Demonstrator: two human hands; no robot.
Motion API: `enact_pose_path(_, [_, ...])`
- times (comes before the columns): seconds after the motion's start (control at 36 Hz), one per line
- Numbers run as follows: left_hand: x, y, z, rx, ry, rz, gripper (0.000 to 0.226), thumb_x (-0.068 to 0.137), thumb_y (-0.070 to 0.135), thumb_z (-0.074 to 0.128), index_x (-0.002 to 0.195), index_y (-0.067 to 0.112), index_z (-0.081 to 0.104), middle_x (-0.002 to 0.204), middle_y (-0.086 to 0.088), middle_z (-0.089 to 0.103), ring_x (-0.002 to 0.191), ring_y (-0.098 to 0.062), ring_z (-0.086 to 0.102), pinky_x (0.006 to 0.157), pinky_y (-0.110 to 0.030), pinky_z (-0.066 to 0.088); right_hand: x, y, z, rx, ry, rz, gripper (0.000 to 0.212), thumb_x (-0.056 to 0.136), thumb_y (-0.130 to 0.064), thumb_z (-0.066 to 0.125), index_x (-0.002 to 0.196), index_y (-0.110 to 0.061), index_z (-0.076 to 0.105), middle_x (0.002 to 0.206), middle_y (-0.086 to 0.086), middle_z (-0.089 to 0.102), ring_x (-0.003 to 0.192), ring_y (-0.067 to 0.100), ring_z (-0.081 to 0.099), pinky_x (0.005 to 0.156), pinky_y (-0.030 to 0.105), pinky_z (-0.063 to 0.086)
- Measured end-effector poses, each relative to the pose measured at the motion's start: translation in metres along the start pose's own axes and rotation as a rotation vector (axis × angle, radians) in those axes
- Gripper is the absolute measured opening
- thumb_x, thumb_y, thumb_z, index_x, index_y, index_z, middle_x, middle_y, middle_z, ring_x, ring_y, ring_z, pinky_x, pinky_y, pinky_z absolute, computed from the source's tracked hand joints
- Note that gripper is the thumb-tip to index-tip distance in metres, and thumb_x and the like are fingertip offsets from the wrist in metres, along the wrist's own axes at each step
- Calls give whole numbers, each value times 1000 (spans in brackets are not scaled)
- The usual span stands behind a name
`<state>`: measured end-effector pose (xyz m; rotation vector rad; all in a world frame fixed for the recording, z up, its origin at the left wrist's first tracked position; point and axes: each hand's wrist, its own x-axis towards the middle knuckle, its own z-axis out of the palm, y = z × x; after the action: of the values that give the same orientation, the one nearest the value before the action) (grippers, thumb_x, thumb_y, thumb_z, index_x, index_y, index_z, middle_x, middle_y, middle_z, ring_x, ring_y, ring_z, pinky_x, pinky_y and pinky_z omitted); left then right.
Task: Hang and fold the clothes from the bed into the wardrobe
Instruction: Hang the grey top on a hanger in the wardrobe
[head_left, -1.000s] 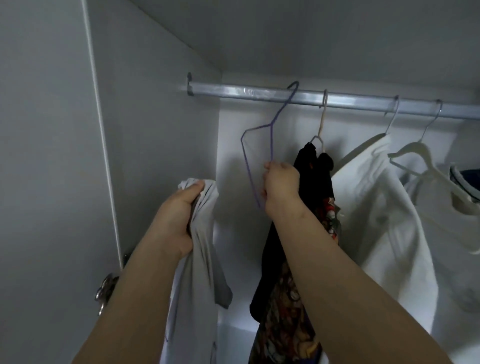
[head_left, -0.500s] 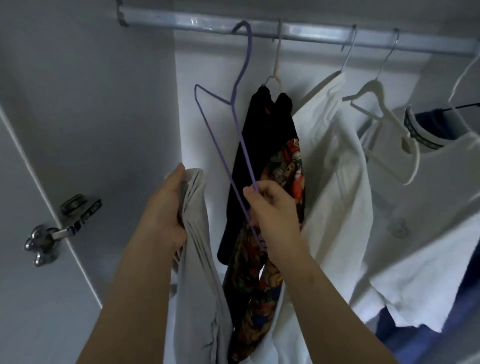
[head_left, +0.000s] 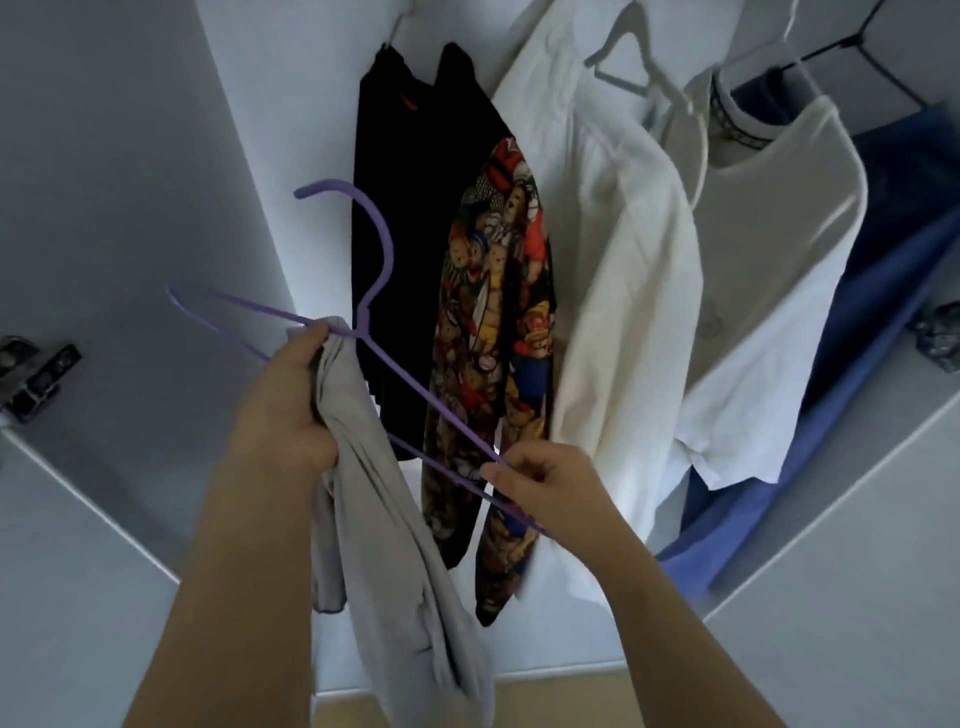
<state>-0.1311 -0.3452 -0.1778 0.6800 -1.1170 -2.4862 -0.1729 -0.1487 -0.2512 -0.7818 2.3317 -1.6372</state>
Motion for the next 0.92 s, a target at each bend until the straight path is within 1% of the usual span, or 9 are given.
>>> enact_pose_path(0.08, [-5,-7,8,93,-24,48,26,97,21,44,72,18,51,69,3,54,68,-10,52,74,-25,43,2,-7,5,25,-56,60,27,85,-22,67,61,-29,56,49,-15,53,52,3,50,59,27,47])
enact_pose_path(0.19, [-8,-18,10,308,-216,5,41,93,21,50,55,21,66,59,0,58,54,-10,57,57,-20,48,7,-20,10,226,-16,53,15,87,-17,65,77,-27,59,53,-16,54,54,2,50,58,21,44])
enact_pose_path(0.33, [-11,-20,8,536,-407,-14,19,71,33,62,63,23,76,71,-1,71,63,-11,67,58,-22,54,10,-38,12,433,38,-60,11,91,-15,60,81,-20,61,50,-17,54,45,-4,49,47,7,38])
enact_pose_path(0.5, [2,0,-6,623,-278,-15,19,74,36,68,68,18,74,68,-1,71,59,-12,67,52,-21,52,13,-37,8,404,314,55,35,91,-34,56,58,-23,59,39,-13,39,36,1,33,41,12,28])
enact_pose_path(0.58, [15,18,-17,795,-183,80,16,81,30,68,85,15,68,74,0,72,65,-12,67,56,-21,51,11,-32,-2,476,366,131,41,93,-24,53,53,-15,50,38,-10,31,34,4,25,37,14,23])
enact_pose_path(0.67, [23,38,-21,1029,-221,105,9,82,24,67,88,18,70,88,-4,73,80,-19,67,74,-31,52,10,-29,-11,481,400,168,41,91,-14,51,50,-11,47,36,-9,31,33,3,26,36,12,24])
enact_pose_path(0.75, [26,59,-21,1225,-326,27,7,86,21,63,89,19,70,84,0,74,78,-15,70,66,-30,56,11,-24,-18,441,444,199,45,90,-13,53,45,-12,46,35,-8,31,32,3,26,35,13,23])
enact_pose_path(0.86, [34,75,-21,1257,-207,52,10,91,18,57,99,14,63,99,-8,67,94,-25,63,91,-42,50,8,-19,-25,493,458,218,55,92,-16,54,38,-17,43,36,-5,27,31,7,21,35,16,18])
enact_pose_path(0.92, [37,76,-22,1205,-150,84,13,92,19,56,102,12,62,99,-10,65,90,-25,61,90,-40,49,6,-18,-26,510,448,217,59,93,-19,53,35,-20,43,36,-4,28,30,7,22,35,16,19])
